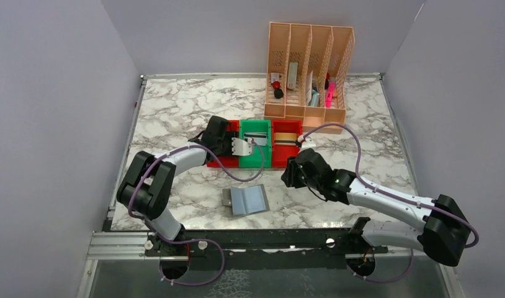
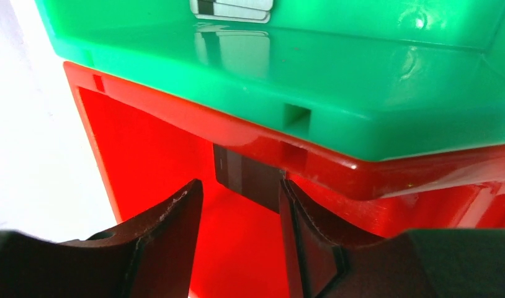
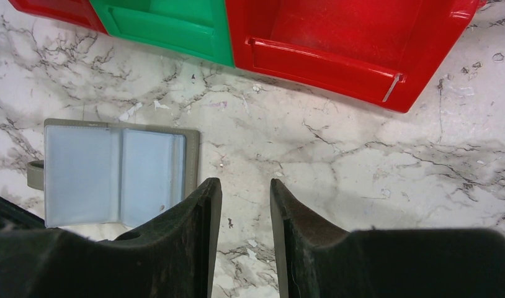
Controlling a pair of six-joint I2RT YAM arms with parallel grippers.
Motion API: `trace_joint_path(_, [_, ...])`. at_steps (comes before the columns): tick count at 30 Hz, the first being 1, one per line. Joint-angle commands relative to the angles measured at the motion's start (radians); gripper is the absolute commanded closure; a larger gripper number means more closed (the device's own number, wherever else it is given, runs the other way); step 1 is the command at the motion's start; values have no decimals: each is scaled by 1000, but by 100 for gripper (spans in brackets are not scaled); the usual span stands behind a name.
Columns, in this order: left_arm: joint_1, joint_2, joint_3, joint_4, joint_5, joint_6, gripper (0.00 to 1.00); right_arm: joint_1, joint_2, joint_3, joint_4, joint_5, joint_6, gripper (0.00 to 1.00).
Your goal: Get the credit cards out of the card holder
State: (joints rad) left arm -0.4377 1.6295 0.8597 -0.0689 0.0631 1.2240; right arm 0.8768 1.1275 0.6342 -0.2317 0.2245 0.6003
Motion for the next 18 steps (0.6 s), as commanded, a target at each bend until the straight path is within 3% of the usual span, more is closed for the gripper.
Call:
trace_joint_path(1, [8,-63,-3,-7,39,-13,48,2,-14,11,-20,37,-8,60])
trace_joint_path(11, [11,-300,-20,12,78,-134,44,2,-24,10,-1,-29,-1,59])
trace_joint_path(13, [11,-380,-18,38,98,-236,34,2,-15,8,14,-62,-2,59])
trace_joint_path(17, [10,-543,-29,139,104,-533,3,2,15,11,49,-123,6,59])
trace_joint_path(18, [11,-579,-35,149,117,-599,1,2,25,13,55,-132,9,58])
